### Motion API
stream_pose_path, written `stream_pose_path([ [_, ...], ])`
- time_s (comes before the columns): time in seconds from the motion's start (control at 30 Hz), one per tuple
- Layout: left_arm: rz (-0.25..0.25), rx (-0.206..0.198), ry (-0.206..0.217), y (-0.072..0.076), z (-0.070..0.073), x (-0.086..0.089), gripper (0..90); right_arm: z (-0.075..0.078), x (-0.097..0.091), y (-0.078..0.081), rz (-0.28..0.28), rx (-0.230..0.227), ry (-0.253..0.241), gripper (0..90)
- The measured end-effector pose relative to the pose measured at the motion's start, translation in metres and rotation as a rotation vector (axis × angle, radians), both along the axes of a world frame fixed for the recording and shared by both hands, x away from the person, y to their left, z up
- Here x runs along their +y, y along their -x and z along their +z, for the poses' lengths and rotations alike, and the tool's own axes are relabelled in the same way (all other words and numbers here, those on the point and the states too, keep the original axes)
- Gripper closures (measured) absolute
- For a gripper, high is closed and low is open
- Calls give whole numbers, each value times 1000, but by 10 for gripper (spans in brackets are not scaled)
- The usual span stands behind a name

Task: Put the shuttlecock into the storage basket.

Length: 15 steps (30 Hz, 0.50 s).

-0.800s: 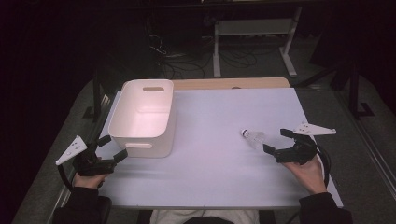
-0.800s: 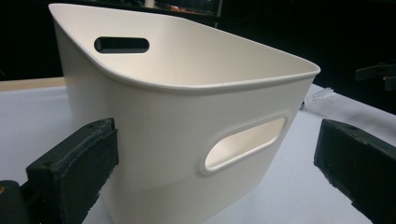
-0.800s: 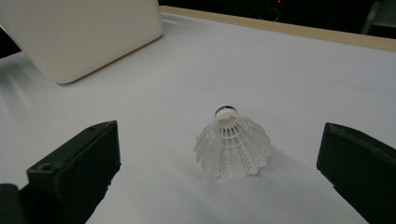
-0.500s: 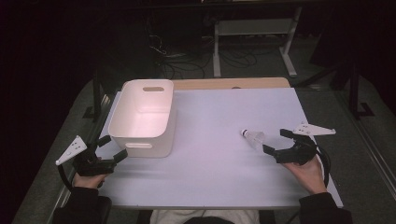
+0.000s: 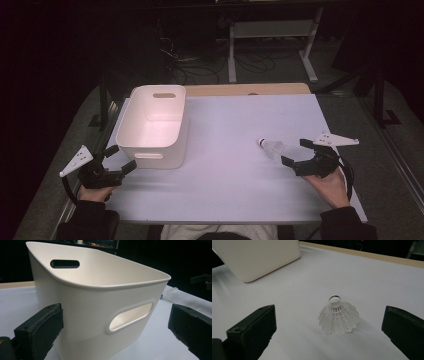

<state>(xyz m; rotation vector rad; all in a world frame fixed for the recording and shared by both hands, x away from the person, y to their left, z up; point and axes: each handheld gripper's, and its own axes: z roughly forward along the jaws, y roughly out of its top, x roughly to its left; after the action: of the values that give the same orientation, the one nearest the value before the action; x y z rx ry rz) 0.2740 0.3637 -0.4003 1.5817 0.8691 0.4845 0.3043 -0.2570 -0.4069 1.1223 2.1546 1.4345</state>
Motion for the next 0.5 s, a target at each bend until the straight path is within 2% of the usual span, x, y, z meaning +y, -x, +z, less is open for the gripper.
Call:
stream_pose_path([
  [0.4, 4, 2, 0, 0, 0, 0, 0, 3, 2, 0, 7, 13, 11, 0],
  [0.5, 3, 6, -1, 0, -1, 0, 0, 4, 5, 0, 17, 21, 31, 0],
])
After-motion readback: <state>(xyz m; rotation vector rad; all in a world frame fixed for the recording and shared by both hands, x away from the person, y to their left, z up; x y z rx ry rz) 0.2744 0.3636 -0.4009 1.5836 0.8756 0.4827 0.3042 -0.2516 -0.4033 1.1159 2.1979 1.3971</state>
